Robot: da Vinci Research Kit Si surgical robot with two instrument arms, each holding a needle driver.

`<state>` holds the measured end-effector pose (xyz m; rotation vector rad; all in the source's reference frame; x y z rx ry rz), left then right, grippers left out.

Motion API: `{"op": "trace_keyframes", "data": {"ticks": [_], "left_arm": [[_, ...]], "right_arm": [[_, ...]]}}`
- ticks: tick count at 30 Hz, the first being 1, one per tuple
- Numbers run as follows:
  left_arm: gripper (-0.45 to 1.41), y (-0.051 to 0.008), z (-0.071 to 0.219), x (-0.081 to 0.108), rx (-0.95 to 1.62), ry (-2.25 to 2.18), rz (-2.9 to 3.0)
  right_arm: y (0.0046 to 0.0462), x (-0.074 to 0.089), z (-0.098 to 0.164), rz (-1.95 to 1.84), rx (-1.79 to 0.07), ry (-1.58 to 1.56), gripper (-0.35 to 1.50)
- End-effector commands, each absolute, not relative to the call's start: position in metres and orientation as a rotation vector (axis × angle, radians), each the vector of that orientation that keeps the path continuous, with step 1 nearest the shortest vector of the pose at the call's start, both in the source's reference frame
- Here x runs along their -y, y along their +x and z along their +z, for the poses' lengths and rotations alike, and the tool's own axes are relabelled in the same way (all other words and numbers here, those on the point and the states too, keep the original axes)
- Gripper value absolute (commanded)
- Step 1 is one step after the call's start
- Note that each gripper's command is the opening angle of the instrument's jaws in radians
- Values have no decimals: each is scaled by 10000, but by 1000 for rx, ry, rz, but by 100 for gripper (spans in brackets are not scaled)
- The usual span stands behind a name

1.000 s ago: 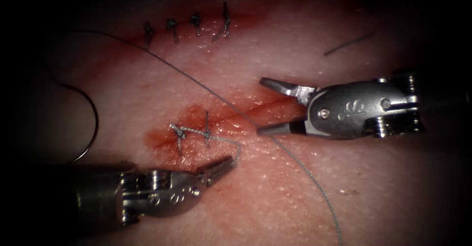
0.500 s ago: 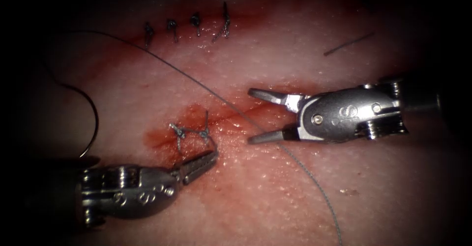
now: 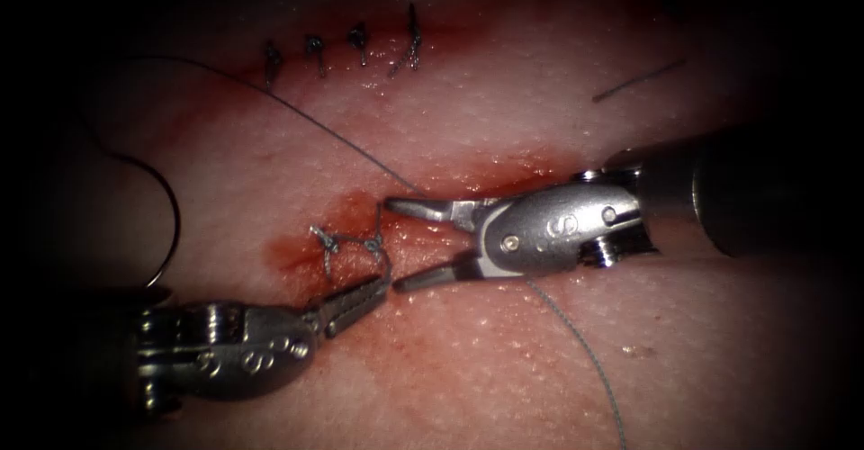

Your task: Wound Closure

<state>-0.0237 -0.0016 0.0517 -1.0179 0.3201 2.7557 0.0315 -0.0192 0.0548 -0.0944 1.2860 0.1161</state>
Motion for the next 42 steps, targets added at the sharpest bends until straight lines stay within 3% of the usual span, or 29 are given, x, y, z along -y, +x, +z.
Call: {"op": "trace_keyframes", "data": {"ticks": [1, 19, 38, 41, 42], "left_arm": [[-45, -244, 523, 21, -318, -1017, 2756], [-45, -245, 522, 23, -323, -999, 2752], [-45, -247, 527, 25, -321, -1001, 2757], [-45, -247, 527, 25, -321, -1001, 2757], [-45, -247, 527, 25, -321, -1000, 2757]], "right_arm": [[332, 200, 556, 109, -1294, -94, 106], [359, 207, 568, 101, -1367, -130, 106], [374, 214, 563, 82, -1397, -116, 89], [375, 214, 564, 80, -1399, -114, 79], [375, 215, 564, 77, -1401, -112, 68]]}}
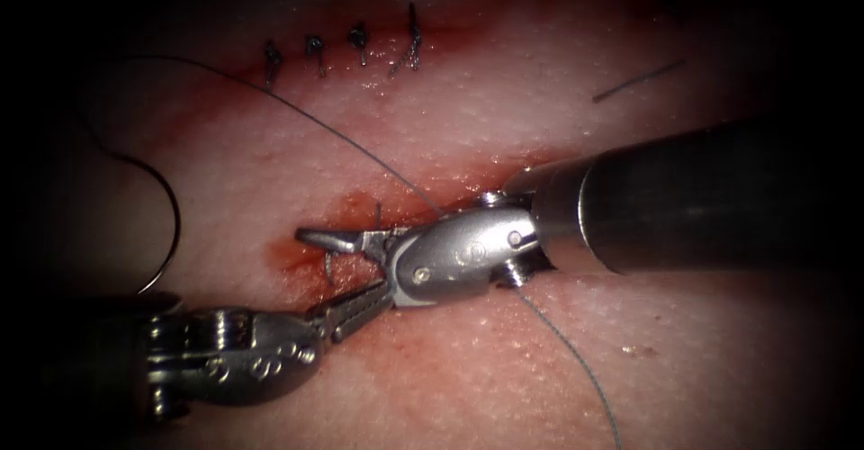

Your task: Wound Closure

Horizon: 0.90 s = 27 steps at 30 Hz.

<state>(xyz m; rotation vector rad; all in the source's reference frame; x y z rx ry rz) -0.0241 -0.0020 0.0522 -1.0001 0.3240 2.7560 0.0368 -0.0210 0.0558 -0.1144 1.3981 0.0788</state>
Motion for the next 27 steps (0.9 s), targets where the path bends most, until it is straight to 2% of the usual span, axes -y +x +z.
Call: {"op": "trace_keyframes", "data": {"ticks": [1, 2, 3, 4, 15, 17, 18, 19, 27], "left_arm": [[-45, -247, 527, 25, -321, -1000, 2757], [-45, -247, 527, 26, -321, -1000, 2757], [-45, -248, 527, 26, -322, -1000, 2757], [-45, -248, 527, 26, -320, -1003, 2756], [-45, -247, 522, 34, -302, -1014, 2763], [-45, -243, 518, 40, -294, -1021, 2768], [-45, -240, 516, 46, -293, -1026, 2771], [-45, -237, 513, 51, -296, -1030, 2779], [-45, -197, 502, 109, -160, -1028, 2811]], "right_arm": [[375, 215, 563, 75, -1403, -110, 57], [375, 215, 563, 71, -1407, -107, 34], [374, 216, 563, 62, -1415, -100, -27], [374, 217, 563, 54, -1412, -92, -35], [366, 215, 560, 0, -1354, -142, -35], [361, 212, 555, 48, -1358, -120, 76], [358, 210, 553, 74, -1353, -105, 111], [353, 209, 549, 86, -1354, -92, 126], [295, 175, 516, 147, -1317, -73, 131]]}}
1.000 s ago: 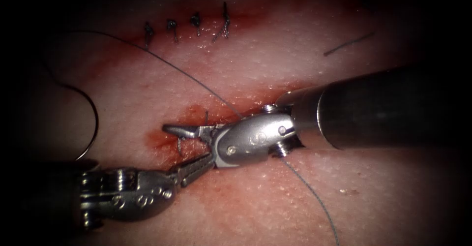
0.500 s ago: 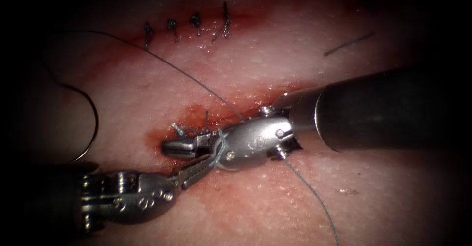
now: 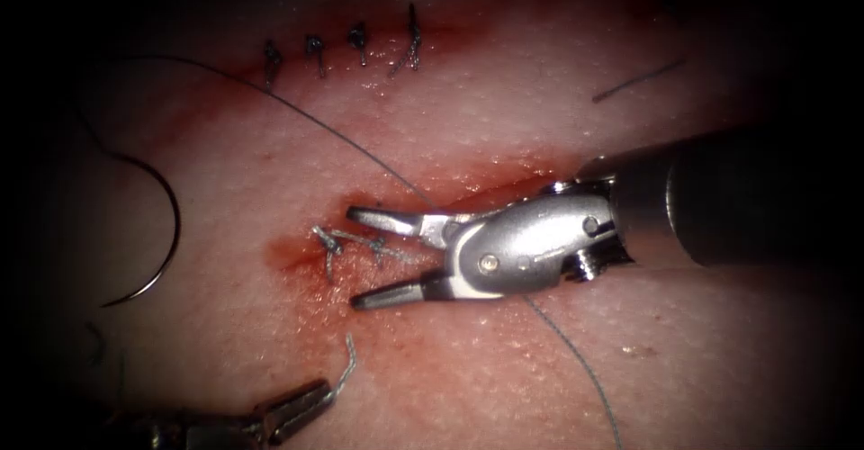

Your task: Wound Closure

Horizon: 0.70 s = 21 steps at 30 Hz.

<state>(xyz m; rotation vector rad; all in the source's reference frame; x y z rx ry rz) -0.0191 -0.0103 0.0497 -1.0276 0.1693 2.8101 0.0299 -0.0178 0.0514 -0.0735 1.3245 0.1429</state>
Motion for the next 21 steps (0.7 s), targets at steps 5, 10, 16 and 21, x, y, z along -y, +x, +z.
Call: {"op": "trace_keyframes", "data": {"ticks": [5, 10, 16, 21], "left_arm": [[-45, -168, 497, 127, -3, -963, 2869], [14, -155, 505, 130, 223, -817, 2885], [106, -151, 539, 124, 303, -729, 2890], [110, -144, 550, 109, 286, -727, 2892]], "right_arm": [[262, 151, 501, 185, -1286, -83, 131], [256, 149, 499, 200, -1269, -100, 136], [267, 155, 499, 201, -1257, -104, 141], [268, 157, 496, 201, -1250, -103, 141]]}}
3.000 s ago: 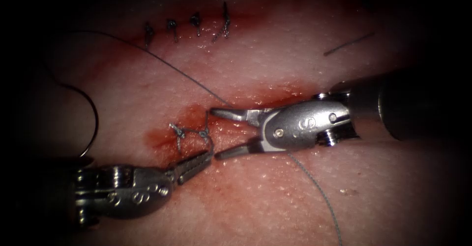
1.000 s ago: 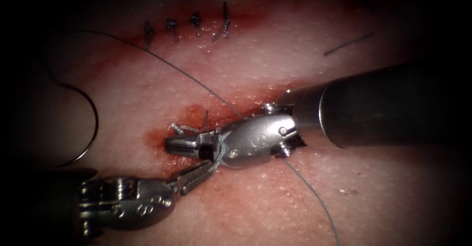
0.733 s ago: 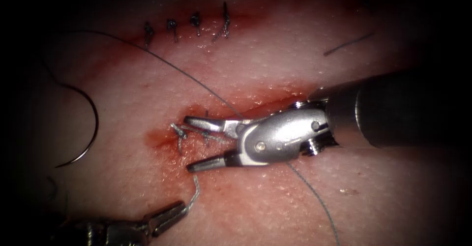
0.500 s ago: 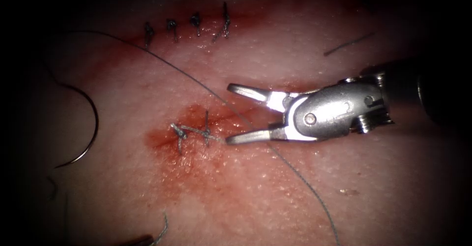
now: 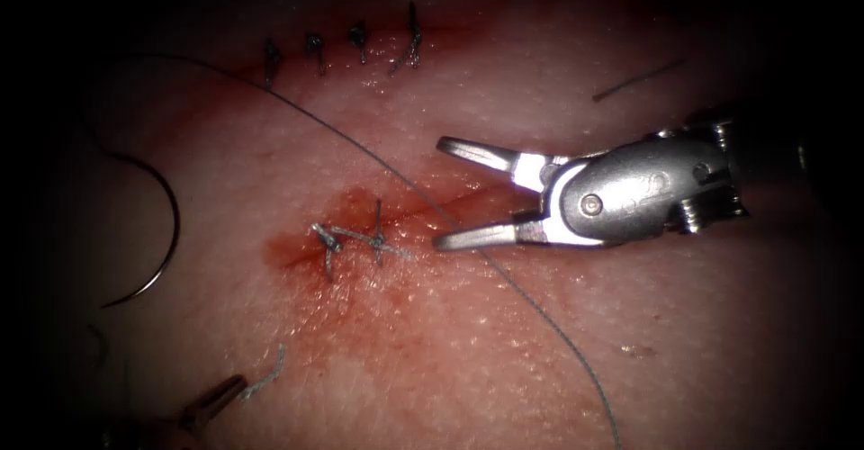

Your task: Wound Closure

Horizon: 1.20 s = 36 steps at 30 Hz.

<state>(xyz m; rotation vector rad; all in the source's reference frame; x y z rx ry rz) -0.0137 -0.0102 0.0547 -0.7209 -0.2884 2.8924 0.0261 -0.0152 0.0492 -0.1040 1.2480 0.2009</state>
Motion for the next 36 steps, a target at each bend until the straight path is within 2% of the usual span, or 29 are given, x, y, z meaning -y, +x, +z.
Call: {"op": "trace_keyframes", "data": {"ticks": [1, 4, 6, 8, 18, 23, 27, 34, 35, 36], "left_arm": [[110, -143, 548, 104, 271, -736, 2885], [105, -142, 536, 89, 211, -806, 2836], [88, -142, 524, 79, 170, -852, 2789], [81, -142, 511, 74, 162, -871, 2760], [84, -138, 511, 61, 229, -837, 2723], [94, -131, 507, 33, 127, -854, 2597], [84, -125, 512, 15, 22, -782, 2547], [89, -111, 537, -4, -75, -687, 2532], [84, -109, 540, -5, -92, -674, 2533], [66, -104, 545, -5, -111, -649, 2542]], "right_arm": [[268, 157, 497, 200, -1248, -102, 141], [268, 157, 497, 196, -1243, -99, 141], [268, 157, 497, 194, -1241, -98, 141], [268, 158, 497, 191, -1237, -95, 140], [268, 161, 498, 180, -1235, -96, 138], [269, 161, 499, 190, -1234, -90, 138], [269, 161, 499, 206, -1231, -70, 138], [269, 162, 499, 213, -1217, -62, 138], [269, 163, 499, 211, -1215, -61, 138], [269, 163, 499, 216, -1215, -57, 138]]}}
